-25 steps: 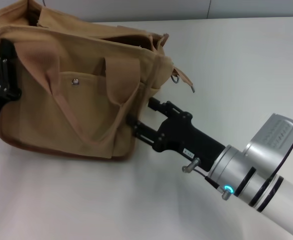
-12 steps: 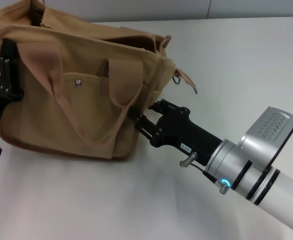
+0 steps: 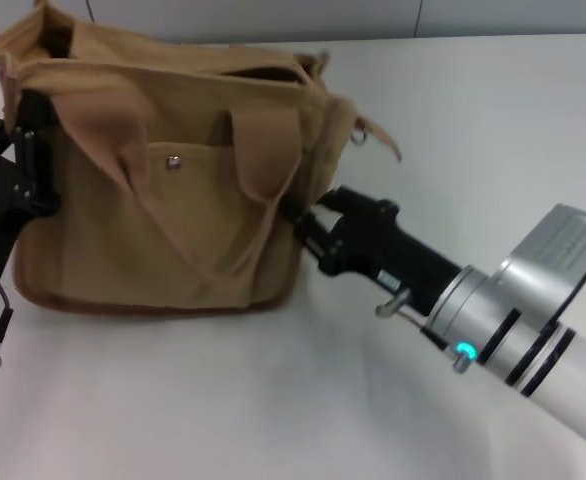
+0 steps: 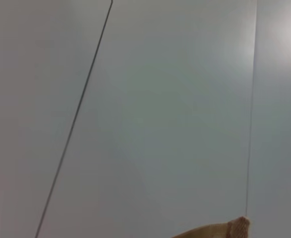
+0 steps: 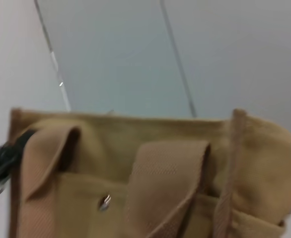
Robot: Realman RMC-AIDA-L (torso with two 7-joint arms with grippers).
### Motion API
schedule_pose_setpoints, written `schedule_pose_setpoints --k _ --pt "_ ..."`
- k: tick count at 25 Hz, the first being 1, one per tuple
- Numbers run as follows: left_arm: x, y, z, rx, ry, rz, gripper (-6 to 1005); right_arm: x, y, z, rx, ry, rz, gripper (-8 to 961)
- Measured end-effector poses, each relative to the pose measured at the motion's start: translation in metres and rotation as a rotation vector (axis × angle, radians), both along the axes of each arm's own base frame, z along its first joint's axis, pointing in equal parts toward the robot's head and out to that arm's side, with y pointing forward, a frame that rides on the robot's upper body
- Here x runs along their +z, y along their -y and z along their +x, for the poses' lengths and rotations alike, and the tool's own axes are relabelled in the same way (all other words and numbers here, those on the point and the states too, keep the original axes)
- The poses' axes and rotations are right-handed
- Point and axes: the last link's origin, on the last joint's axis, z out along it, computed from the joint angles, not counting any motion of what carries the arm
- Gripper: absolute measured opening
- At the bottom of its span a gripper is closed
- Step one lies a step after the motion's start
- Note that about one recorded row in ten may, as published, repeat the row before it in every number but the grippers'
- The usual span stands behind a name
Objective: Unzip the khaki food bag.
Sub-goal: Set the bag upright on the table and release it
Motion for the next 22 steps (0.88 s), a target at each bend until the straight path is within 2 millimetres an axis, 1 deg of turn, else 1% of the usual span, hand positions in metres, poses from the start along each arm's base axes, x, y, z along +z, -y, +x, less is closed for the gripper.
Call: schedule_pose_setpoints --k 1,2,3,4,5,6,8,9,10,11,13,14,15,19,20,22 --pt "0.0 0.0 0.0 0.0 0.0 0.0 76 0.0 0.0 0.0 0.0 0.0 0.0 343" --pt "-0.001 0.0 0.0 0.002 -0.003 -0.009 77 0.005 -0.003 0.001 0.0 -0.01 0.021 337" --pt "-0.004 0.0 -0.002 0.012 -0.01 -0.027 77 0.014 -0.009 0.005 -0.005 -0.026 0.063 331" --pt "-0.004 0.0 -0.002 0.012 -0.01 -0.027 77 0.014 -0.009 0.005 -0.005 -0.026 0.063 325" --pt "-0.008 -0.001 -0.004 0.031 -0.013 -0.051 78 0.023 -0.014 0.008 -0.01 -0.039 0.097 320" --pt "-0.008 -0.001 -0.004 0.031 -0.013 -0.051 78 0.023 -0.014 0.008 -0.01 -0.039 0.097 314" --pt "-0.015 -0.004 -0.007 0.067 -0.007 -0.099 79 0.032 -0.021 0.011 -0.015 -0.048 0.134 302" --pt "-0.015 -0.004 -0.007 0.067 -0.007 -0.099 80 0.032 -0.021 0.011 -0.015 -0.048 0.134 297" --pt "-0.018 -0.005 -0.007 0.08 -0.005 -0.113 80 0.037 -0.026 0.013 -0.022 -0.049 0.156 291" --pt "-0.02 -0.006 -0.008 0.092 -0.004 -0.126 81 0.037 -0.026 0.013 -0.022 -0.049 0.156 271" --pt "-0.026 -0.009 -0.008 0.11 -0.009 -0.16 82 0.043 -0.031 0.016 -0.032 -0.053 0.185 232" --pt "-0.026 -0.009 -0.008 0.11 -0.009 -0.16 82 0.043 -0.031 0.016 -0.032 -0.053 0.185 212" --pt "-0.03 -0.012 -0.005 0.1 -0.018 -0.181 82 0.044 -0.031 0.016 -0.033 -0.053 0.19 192" --pt "-0.033 -0.013 -0.003 0.09 -0.025 -0.198 84 0.048 -0.032 0.02 -0.043 -0.051 0.204 36" --pt "-0.035 -0.015 -0.001 0.089 -0.024 -0.207 85 0.051 -0.032 0.025 -0.071 -0.056 0.22 -3" --pt "-0.036 -0.016 0.0 0.088 -0.024 -0.212 86 0.053 -0.032 0.029 -0.092 -0.062 0.234 -2"
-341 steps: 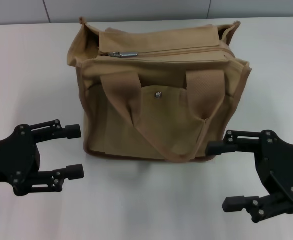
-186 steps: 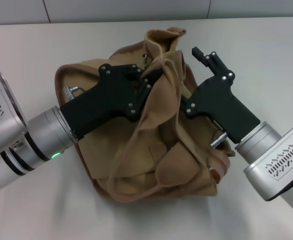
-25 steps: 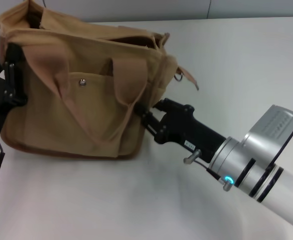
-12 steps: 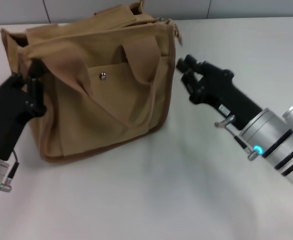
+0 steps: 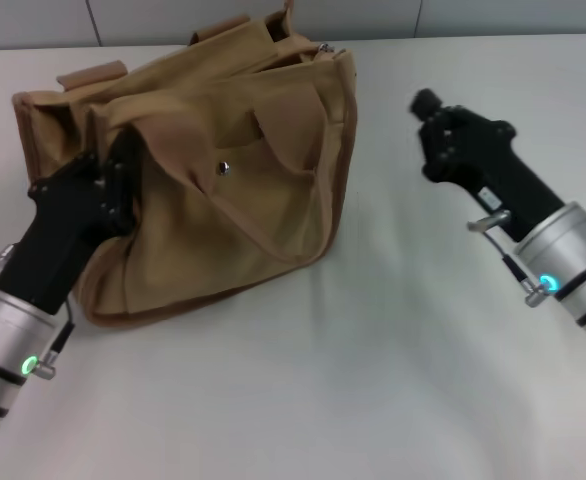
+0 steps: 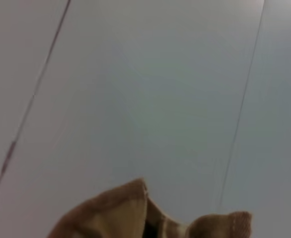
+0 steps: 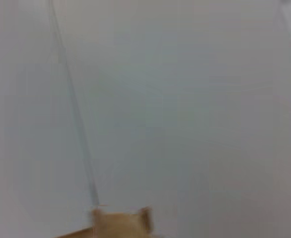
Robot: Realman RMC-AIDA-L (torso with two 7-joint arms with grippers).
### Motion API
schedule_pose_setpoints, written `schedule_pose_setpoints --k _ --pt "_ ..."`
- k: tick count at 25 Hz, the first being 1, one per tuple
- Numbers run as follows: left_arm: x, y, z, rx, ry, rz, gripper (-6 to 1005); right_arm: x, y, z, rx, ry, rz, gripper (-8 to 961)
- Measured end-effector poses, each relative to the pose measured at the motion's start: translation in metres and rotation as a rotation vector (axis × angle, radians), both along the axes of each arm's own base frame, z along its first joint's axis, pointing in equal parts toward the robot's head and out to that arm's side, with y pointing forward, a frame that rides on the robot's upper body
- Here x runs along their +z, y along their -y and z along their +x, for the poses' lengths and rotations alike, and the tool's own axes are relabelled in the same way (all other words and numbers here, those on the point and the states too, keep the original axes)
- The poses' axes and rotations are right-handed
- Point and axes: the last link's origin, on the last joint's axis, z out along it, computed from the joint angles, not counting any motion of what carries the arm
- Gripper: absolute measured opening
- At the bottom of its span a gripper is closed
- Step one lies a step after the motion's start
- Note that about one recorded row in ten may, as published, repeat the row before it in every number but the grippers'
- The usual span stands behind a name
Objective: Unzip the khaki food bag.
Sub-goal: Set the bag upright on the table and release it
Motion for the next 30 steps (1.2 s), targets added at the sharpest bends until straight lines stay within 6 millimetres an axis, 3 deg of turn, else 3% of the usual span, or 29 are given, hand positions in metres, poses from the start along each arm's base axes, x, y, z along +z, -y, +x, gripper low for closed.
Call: schedule_pose_setpoints --k 6,10,13,18,24,27,29,30 --pt "-0.013 -0.013 0.014 -0.033 -0.016 -0.07 88 0.012 0.007 0.016 -0.062 -0.039 0.061 -1" --pt "-0.019 -0.018 0.022 -0.061 -0.03 -0.101 90 0.013 0.008 0.019 -0.068 -0.038 0.063 59" --pt "-0.03 -0.028 0.04 -0.125 -0.043 -0.169 91 0.015 0.009 0.02 -0.068 -0.045 0.062 104" --pt "-0.032 -0.031 0.044 -0.133 -0.049 -0.174 94 0.021 0.015 0.023 -0.038 -0.06 0.067 211" --pt "-0.023 -0.025 0.036 -0.135 -0.033 -0.151 96 0.026 0.022 0.03 -0.049 -0.073 0.095 486" --pt "-0.004 -0.01 0.031 -0.239 -0.007 -0.134 98 0.028 0.023 0.031 -0.059 -0.08 0.105 616" --pt "0.002 -0.003 0.03 -0.278 -0.006 -0.121 99 0.029 0.024 0.032 -0.062 -0.086 0.114 617" --pt "0.02 0.01 0.026 -0.346 0.007 -0.071 99 0.034 0.025 0.032 -0.065 -0.108 0.144 617"
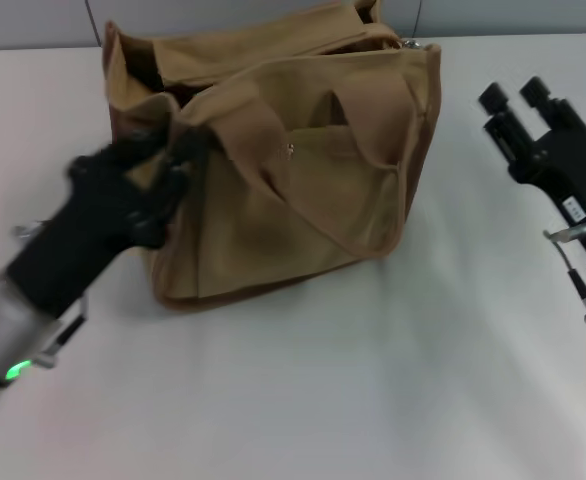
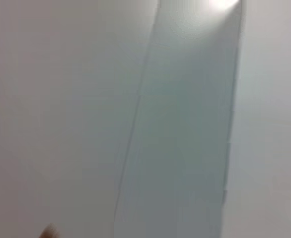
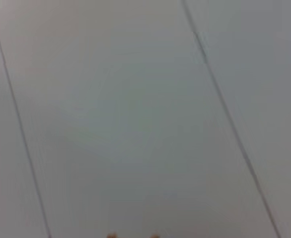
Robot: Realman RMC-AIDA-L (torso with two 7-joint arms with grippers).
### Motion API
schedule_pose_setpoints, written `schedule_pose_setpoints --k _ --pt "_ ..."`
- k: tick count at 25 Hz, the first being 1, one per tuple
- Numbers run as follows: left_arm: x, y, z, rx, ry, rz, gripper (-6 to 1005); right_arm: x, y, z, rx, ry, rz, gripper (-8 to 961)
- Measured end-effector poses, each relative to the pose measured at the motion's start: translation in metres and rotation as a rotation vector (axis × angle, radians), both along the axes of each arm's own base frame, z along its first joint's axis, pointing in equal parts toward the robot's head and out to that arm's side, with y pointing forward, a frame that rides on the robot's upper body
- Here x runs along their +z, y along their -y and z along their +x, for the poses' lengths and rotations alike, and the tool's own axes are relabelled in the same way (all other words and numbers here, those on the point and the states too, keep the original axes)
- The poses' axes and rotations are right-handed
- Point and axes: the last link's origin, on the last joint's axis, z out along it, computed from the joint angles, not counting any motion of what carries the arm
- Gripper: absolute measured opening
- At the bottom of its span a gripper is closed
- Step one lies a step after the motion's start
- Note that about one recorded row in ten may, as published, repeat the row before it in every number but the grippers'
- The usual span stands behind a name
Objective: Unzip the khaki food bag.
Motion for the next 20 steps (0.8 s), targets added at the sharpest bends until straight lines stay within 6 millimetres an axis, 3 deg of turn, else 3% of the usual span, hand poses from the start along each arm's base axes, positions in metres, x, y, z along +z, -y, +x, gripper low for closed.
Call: schedule_pose_setpoints --k 1,4,6,8,9,10,12,14,15,18,20 --pt "0.0 0.0 0.0 0.0 0.0 0.0 129 0.0 0.0 0.0 0.0 0.0 0.0 619" --pt "0.027 0.015 -0.008 -0.068 0.038 0.034 220 0.008 0.004 -0.003 0.032 -0.029 0.049 625" --pt "0.027 0.015 -0.008 -0.068 0.038 0.034 280 0.015 0.008 -0.006 0.073 -0.048 0.076 628" --pt "0.059 0.025 -0.029 -0.077 0.01 -0.026 353 0.027 0.02 -0.011 0.182 -0.075 0.088 632" --pt "0.059 0.025 -0.029 -0.077 0.01 -0.026 395 0.027 0.02 -0.011 0.182 -0.075 0.088 634" --pt "0.068 0.026 -0.036 -0.079 -0.026 -0.091 438 0.035 0.031 -0.017 0.352 -0.039 0.021 636" --pt "0.078 0.029 -0.045 -0.113 -0.112 -0.223 523 0.039 0.036 -0.019 0.432 -0.017 -0.03 686" --pt "0.081 0.033 -0.049 -0.153 -0.186 -0.321 609 0.044 0.044 -0.023 0.616 0.045 -0.22 735" --pt "0.081 0.033 -0.049 -0.153 -0.186 -0.321 651 0.049 0.048 -0.025 0.732 0.092 -0.432 760" --pt "0.081 0.04 -0.054 -0.22 -0.302 -0.473 856 0.049 0.049 -0.025 0.77 0.125 -0.571 810" --pt "0.081 0.041 -0.055 -0.238 -0.333 -0.524 858 0.042 0.049 -0.027 0.787 0.152 -0.643 810"
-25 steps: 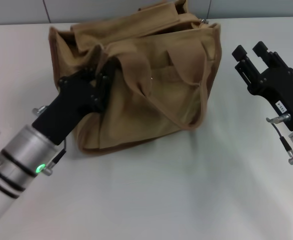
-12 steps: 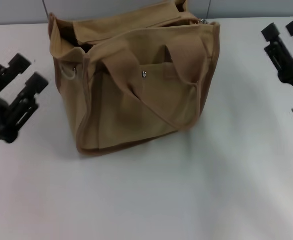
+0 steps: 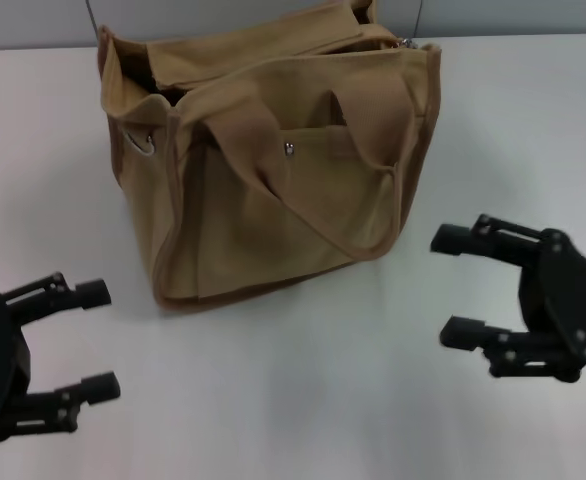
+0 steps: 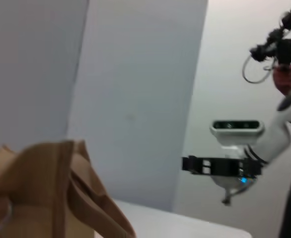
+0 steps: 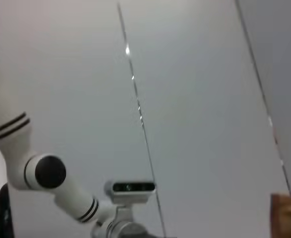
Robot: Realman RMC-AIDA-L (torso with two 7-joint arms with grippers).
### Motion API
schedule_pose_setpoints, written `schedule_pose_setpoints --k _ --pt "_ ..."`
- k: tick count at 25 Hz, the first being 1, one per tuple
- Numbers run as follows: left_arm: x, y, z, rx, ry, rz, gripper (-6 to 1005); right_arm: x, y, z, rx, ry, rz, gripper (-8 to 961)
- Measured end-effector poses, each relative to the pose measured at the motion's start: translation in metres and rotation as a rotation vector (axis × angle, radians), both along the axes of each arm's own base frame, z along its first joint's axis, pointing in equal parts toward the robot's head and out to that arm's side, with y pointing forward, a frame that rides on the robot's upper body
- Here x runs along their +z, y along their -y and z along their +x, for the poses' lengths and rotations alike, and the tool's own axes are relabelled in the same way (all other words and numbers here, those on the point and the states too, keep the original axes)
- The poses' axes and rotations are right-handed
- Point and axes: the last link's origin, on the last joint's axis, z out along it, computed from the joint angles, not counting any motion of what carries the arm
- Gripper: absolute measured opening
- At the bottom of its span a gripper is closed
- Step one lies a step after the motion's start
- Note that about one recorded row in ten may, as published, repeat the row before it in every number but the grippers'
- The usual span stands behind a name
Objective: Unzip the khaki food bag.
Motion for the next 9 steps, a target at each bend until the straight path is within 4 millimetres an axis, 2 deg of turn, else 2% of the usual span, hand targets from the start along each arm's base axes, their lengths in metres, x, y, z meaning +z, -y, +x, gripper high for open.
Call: schedule_pose_setpoints --k 9 --pt "-0.005 -0.004 0.006 -0.008 -0.002 -0.034 866 -0.018 -0.004 -0.005 0.016 0.068 -0.038 810"
